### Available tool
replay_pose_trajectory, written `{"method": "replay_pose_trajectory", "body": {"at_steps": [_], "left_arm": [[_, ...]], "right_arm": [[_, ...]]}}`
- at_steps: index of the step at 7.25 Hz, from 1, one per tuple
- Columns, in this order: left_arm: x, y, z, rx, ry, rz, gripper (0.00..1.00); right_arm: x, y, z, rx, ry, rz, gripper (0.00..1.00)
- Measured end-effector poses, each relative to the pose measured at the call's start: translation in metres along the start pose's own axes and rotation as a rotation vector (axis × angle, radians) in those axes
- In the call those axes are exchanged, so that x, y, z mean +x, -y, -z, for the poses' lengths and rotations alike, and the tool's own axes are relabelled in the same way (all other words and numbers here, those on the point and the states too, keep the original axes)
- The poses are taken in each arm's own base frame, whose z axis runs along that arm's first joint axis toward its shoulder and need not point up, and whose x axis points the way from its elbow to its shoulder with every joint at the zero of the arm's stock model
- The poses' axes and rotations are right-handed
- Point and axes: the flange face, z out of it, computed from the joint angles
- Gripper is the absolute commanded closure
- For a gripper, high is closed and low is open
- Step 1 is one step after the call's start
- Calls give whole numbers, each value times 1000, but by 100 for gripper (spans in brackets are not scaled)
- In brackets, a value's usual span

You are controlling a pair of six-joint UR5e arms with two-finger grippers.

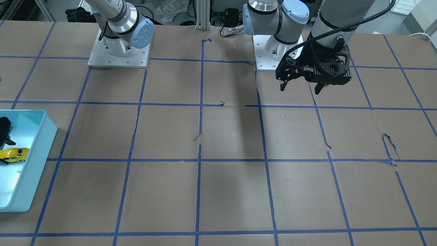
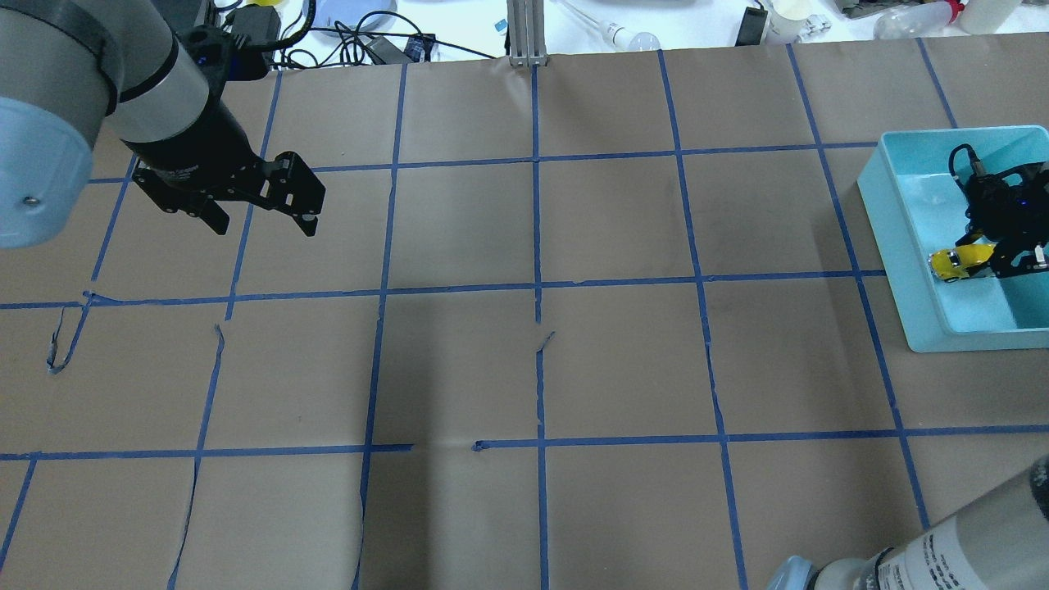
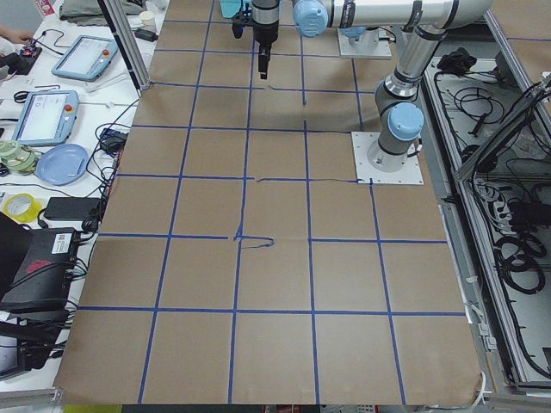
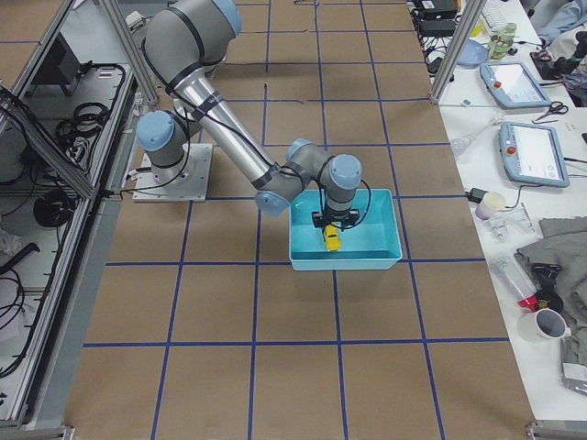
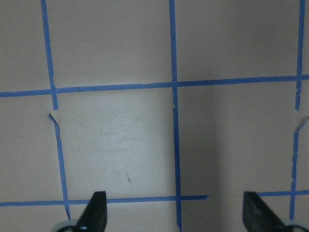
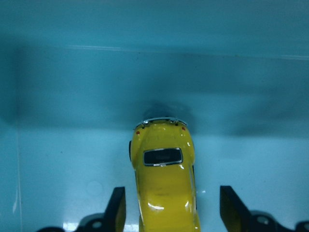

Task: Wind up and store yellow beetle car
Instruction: 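Open the right gripper to release the car in the bin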

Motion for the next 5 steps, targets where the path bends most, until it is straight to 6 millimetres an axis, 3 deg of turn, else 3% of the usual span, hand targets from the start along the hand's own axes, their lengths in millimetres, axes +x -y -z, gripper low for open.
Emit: {"method": "replay_pose_trajectory", "body": {"at_steps": [2,3,5], "left_arm": [[-1,-1,-1,-2,1,-10,0],[-1,-2,-1,-2,2,-10,0],[-1,-2,-1,0,1,-10,0]], "right_arm": [[0,0,12,-10,-13,-14,0],[-1,3,35,-22,-28,-17,0],[-11,15,109,-24,-31,-47,0]]}}
